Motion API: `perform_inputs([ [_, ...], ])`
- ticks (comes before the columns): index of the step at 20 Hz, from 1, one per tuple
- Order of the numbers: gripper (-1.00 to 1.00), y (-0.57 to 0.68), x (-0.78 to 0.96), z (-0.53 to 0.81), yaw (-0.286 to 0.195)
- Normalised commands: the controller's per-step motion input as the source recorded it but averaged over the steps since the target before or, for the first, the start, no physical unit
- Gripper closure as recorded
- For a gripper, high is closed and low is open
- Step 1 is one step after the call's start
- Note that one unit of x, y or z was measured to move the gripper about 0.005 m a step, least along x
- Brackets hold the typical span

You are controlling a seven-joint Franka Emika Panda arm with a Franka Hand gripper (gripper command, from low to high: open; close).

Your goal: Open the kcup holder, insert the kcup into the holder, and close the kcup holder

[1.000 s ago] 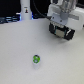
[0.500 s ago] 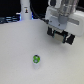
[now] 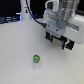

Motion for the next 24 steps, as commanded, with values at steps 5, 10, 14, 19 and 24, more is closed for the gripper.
perform_inputs([
  [5,-1.0,-0.28,0.3,0.3,-0.11],
  [10,-1.0,-0.5,0.36,0.25,-0.166],
  [14,-1.0,-0.63,0.38,0.14,-0.201],
  [19,-1.0,-0.58,0.33,0.03,-0.223],
  [24,-1.0,-0.39,0.37,-0.01,-0.252],
])
